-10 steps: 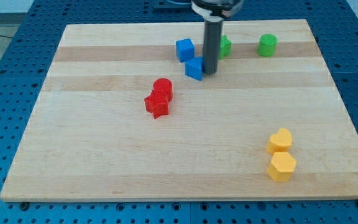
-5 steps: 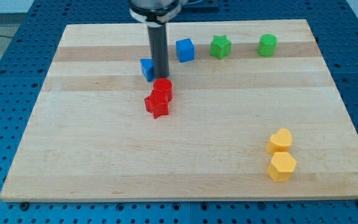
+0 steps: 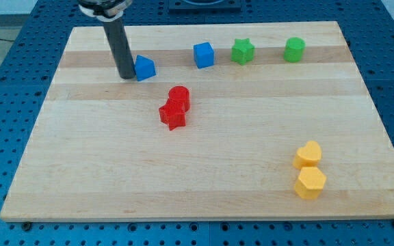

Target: Place the blue triangle left of the blue cube

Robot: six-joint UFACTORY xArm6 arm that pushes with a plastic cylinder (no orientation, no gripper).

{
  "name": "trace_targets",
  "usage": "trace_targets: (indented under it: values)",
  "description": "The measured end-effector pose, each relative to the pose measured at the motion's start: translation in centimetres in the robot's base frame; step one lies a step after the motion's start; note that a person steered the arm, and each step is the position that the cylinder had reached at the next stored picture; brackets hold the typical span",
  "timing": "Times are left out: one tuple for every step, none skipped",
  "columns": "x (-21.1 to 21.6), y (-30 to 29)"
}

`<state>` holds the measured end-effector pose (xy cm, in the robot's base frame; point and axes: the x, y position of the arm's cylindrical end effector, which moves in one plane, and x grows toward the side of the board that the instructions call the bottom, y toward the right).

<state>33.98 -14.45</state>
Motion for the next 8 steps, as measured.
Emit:
trace_targets:
  values:
    - [0.7,1.0]
    - [3.0,2.0]
    - [2.1,4.4]
    - [-1.7,4.3]
    - [-2.8,3.7]
    - [-1.6,-0.3]
    - [-2.0,-4.1]
    - [-4.7,-3.0]
